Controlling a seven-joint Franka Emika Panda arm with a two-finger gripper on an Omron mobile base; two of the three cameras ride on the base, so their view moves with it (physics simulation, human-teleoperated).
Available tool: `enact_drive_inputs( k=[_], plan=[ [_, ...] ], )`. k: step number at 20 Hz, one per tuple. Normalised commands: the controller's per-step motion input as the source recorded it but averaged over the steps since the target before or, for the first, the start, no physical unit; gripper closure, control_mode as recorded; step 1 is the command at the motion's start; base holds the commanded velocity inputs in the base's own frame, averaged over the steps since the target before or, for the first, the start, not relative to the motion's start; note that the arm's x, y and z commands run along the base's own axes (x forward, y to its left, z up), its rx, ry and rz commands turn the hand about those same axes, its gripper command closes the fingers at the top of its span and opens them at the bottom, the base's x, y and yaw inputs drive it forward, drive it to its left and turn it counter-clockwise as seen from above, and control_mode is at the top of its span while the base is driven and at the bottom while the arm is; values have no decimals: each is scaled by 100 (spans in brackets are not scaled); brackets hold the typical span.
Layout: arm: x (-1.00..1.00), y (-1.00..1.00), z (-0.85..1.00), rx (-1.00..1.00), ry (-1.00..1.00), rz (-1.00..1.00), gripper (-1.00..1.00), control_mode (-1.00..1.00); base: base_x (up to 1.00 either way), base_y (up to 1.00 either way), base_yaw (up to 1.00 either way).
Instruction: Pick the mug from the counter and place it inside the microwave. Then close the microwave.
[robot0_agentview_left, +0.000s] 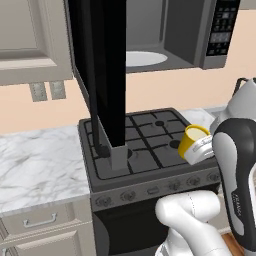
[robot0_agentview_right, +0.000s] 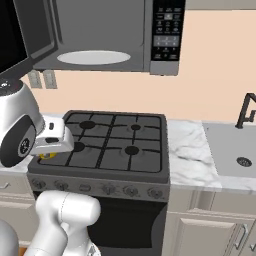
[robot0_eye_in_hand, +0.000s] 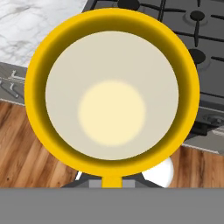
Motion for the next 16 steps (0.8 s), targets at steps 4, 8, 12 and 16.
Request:
enact_drive_inputs(
  k=[4,8,12,16],
  plan=[
    [0,0,0,0,0,0,100,100,0,0,0],
    [0,0,0,0,0,0,100,100,0,0,0],
    [0,0,0,0,0,0,100,100,0,0,0],
    [0,0,0,0,0,0,100,-100,0,0,0]
  ],
)
